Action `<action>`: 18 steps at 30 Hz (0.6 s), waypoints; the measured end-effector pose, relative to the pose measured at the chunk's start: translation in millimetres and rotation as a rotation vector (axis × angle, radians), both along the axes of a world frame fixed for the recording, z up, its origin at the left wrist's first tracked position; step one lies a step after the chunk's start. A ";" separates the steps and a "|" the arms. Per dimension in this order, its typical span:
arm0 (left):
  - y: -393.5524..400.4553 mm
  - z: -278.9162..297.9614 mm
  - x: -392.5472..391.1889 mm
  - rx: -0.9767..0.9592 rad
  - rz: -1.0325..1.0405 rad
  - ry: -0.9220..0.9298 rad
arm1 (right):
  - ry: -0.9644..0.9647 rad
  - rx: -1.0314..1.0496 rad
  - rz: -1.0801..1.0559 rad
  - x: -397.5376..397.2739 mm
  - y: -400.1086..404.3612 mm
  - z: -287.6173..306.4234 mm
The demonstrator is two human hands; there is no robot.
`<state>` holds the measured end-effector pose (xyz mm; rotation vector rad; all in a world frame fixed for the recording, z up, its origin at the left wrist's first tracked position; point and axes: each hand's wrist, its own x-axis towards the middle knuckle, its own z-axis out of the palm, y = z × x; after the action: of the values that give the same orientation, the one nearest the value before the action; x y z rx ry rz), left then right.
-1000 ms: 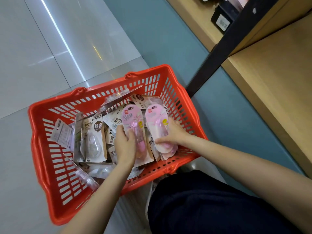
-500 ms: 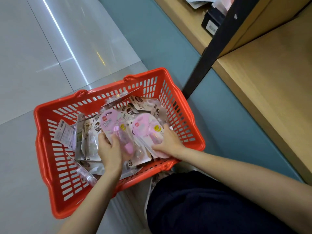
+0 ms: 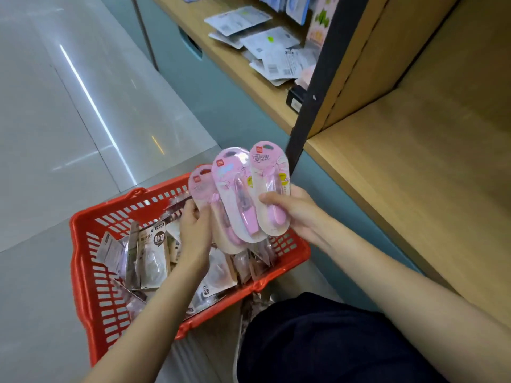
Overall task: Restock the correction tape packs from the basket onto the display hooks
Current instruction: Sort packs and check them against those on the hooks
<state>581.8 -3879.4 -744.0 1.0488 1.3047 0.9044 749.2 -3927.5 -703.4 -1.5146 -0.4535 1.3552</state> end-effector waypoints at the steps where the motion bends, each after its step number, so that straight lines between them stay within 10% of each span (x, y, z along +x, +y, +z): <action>1: -0.3 19.3 13.3 0.005 -0.047 -0.102 | -0.026 0.037 -0.043 4.0 -8.4 17.4; 13: -139.9 284.5 162.8 0.720 -0.872 -0.698 | -0.982 0.373 -0.625 56.6 -245.7 262.5; 18: -270.7 368.7 222.9 0.620 -1.044 -0.860 | -1.259 0.410 -1.035 62.7 -399.0 337.0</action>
<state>804.7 -4150.1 -375.4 1.3524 -0.3088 0.7610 811.9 -4326.5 -366.5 -1.6818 -0.5127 -0.5583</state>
